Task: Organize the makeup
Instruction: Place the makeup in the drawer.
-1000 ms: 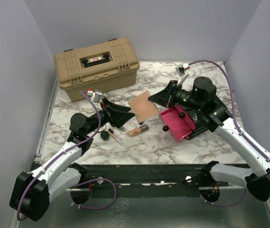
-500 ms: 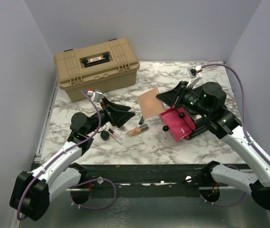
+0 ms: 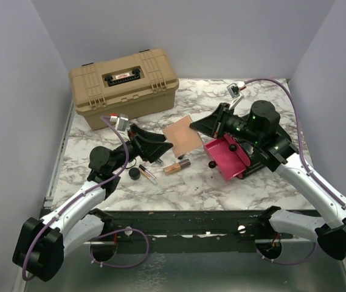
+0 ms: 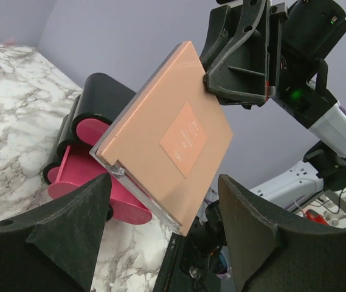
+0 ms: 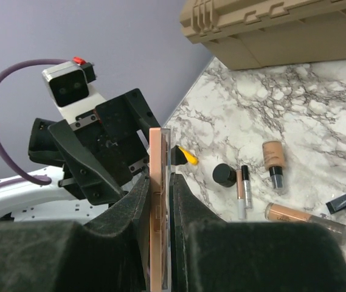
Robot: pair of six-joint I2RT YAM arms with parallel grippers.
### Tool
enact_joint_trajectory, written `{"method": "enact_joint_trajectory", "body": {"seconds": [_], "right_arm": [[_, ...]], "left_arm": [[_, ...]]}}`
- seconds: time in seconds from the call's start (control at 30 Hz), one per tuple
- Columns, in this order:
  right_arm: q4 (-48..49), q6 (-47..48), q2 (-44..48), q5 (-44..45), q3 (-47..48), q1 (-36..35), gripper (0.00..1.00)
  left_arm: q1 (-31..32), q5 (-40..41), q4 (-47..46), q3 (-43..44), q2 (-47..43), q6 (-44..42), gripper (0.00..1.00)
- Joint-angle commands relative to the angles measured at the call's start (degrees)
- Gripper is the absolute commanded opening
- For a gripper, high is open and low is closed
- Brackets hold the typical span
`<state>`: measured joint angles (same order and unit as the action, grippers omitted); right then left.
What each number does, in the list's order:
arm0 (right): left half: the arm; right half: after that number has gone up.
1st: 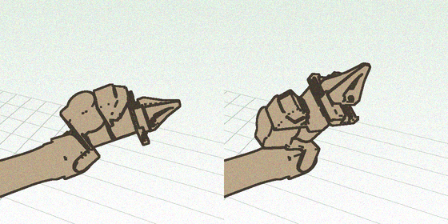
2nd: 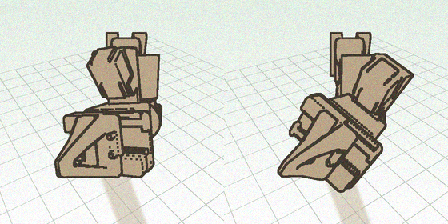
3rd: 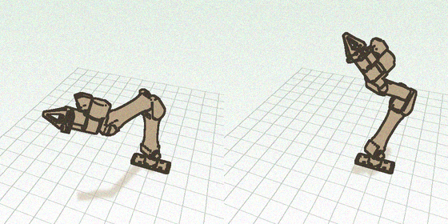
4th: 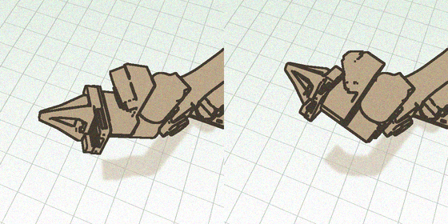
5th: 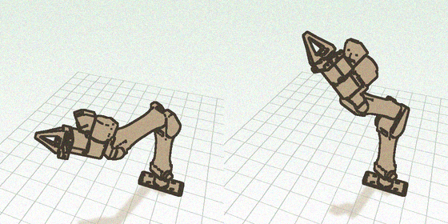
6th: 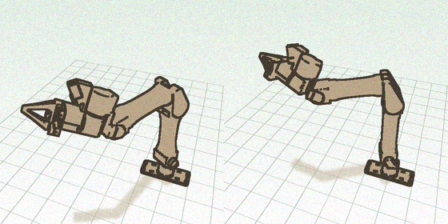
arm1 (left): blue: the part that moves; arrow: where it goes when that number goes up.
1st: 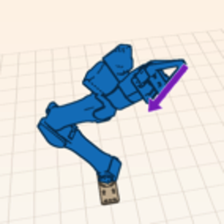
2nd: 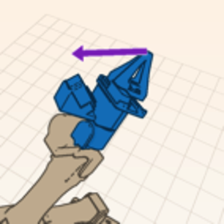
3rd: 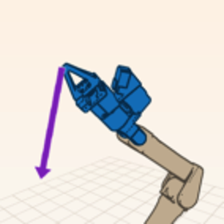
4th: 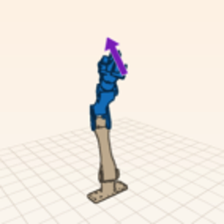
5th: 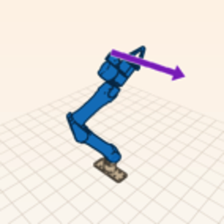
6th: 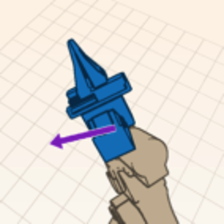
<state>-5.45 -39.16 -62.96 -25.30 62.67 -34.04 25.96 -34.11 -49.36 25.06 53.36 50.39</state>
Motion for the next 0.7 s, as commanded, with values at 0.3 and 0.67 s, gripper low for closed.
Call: {"method": "enact_joint_trajectory", "body": {"seconds": [0.3,0.67], "right_arm": [[4.08,-0.98,0.69,-2.49,-0.97,-0.32,0.15],[-0.06,1.05,-1.55,-4.20,1.05,-0.32,0.17]], "left_arm": [[0.24,-1.81,-9.35,-1.58,2.11,4.01,0.62],[0.26,-3.12,-18.28,-3.64,1.30,7.35,0.33]]}}
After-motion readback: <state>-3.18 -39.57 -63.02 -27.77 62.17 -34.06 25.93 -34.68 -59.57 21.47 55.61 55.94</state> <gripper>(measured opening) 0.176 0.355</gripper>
